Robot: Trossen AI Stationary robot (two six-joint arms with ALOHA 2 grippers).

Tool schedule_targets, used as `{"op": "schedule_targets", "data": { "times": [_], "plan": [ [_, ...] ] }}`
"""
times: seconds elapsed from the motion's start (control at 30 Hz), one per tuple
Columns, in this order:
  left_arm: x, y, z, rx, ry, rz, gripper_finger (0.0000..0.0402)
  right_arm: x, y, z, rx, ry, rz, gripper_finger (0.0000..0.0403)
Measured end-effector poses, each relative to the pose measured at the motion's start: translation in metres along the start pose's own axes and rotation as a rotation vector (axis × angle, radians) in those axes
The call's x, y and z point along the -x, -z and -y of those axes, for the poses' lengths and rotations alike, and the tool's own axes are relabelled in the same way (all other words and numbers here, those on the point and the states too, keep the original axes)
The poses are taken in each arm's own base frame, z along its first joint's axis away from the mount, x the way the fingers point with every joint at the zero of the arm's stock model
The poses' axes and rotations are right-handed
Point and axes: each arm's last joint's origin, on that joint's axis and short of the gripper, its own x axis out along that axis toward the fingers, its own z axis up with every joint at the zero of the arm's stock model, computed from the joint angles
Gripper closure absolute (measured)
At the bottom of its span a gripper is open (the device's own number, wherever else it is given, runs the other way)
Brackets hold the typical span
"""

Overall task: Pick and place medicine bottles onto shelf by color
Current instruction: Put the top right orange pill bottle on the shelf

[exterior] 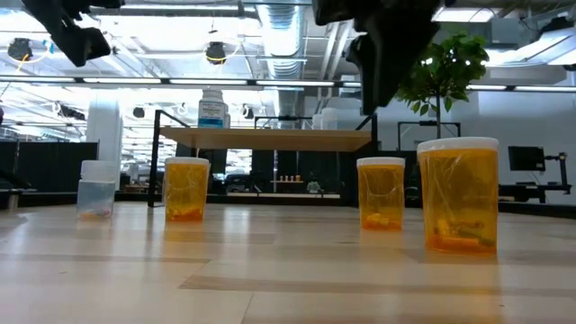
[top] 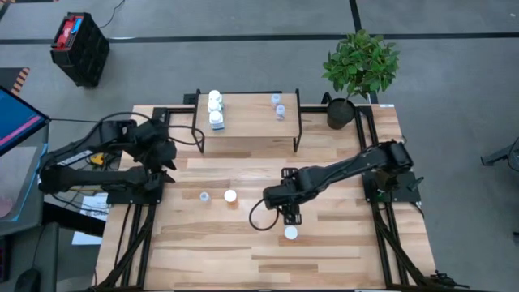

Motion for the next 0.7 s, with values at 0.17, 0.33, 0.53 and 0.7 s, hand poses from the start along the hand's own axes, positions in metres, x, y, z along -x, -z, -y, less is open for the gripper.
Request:
{"op": "schedule_targets", "data": {
  "times": [0.17, 0.33, 0.53, 0.7],
  "plan": [
    [0.0013, -0.0008, 0.0002, -0.011, -0.011, 0.029, 0.0164, 0.0028, -0.0078, 0.0018, -0.009, -0.060, 0.054, 0.0159],
    [0.0011, -0.0014, -0.0011, -0.011, -0.050, 0.029, 0.0164, 0.0035, -0.0100, -0.0035, 0.075, -0.092, 0.085, 0.0159],
    [0.0009, -0.0020, -0.0012, -0.003, -0.050, 0.031, 0.0164, 0.0037, -0.0091, -0.0053, -0.072, -0.101, 0.073, 0.0157],
    [0.0009, -0.0020, -0.0012, 0.031, -0.050, 0.032, 0.0164, 0.0027, -0.0047, -0.0011, -0.113, -0.081, 0.020, 0.0138]
  ]
}}
